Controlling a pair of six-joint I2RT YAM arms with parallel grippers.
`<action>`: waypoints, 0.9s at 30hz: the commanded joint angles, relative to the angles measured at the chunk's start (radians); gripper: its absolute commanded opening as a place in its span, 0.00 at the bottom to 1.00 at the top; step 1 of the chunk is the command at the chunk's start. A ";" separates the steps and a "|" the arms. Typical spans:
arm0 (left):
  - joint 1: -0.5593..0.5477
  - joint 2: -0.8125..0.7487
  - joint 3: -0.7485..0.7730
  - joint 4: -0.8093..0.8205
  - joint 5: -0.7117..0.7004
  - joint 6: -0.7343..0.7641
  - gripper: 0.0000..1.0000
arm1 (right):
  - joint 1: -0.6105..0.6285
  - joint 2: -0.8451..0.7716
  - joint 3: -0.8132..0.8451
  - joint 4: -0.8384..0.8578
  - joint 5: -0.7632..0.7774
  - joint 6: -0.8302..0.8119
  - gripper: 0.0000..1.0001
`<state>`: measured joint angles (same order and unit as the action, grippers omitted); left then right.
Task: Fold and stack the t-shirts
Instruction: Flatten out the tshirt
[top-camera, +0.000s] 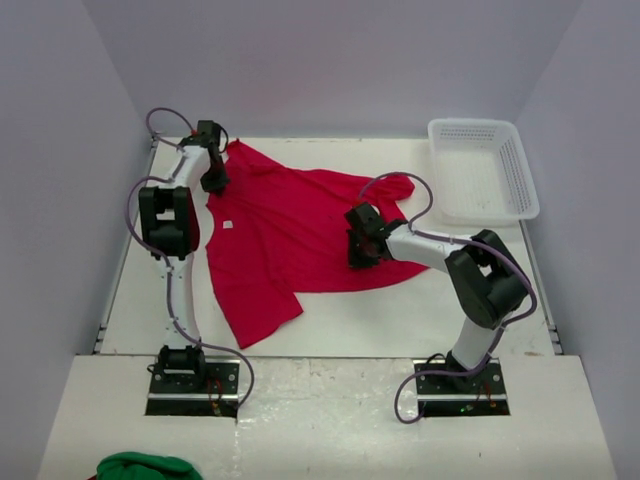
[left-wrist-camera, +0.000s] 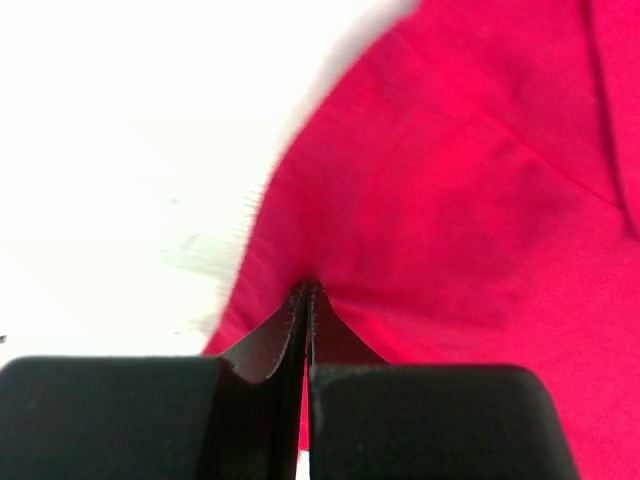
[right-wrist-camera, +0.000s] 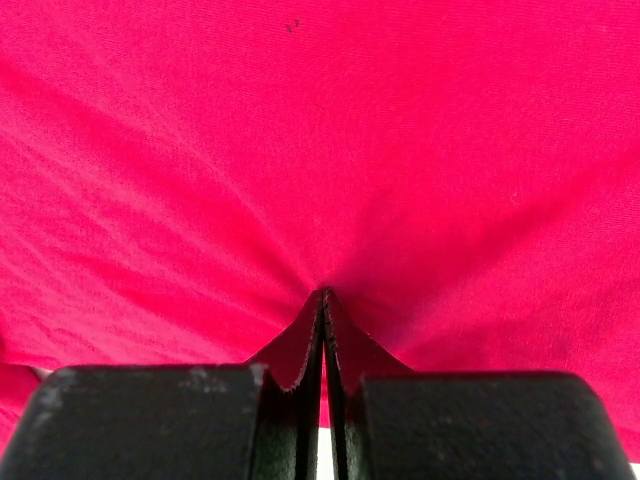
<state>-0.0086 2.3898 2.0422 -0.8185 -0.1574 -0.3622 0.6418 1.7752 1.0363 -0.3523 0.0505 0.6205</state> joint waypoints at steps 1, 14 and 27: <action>0.009 -0.020 0.024 -0.018 -0.053 0.028 0.00 | 0.021 0.012 -0.022 -0.083 0.040 0.021 0.00; -0.106 -0.538 -0.340 0.139 -0.189 -0.011 0.00 | 0.025 -0.207 0.100 -0.169 0.181 -0.099 0.22; -0.359 -0.929 -0.885 0.156 -0.226 -0.093 0.04 | -0.027 -0.384 -0.011 -0.231 0.255 -0.062 0.78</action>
<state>-0.3164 1.4940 1.2549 -0.6552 -0.3744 -0.4065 0.6422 1.3994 1.0702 -0.5529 0.2726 0.5362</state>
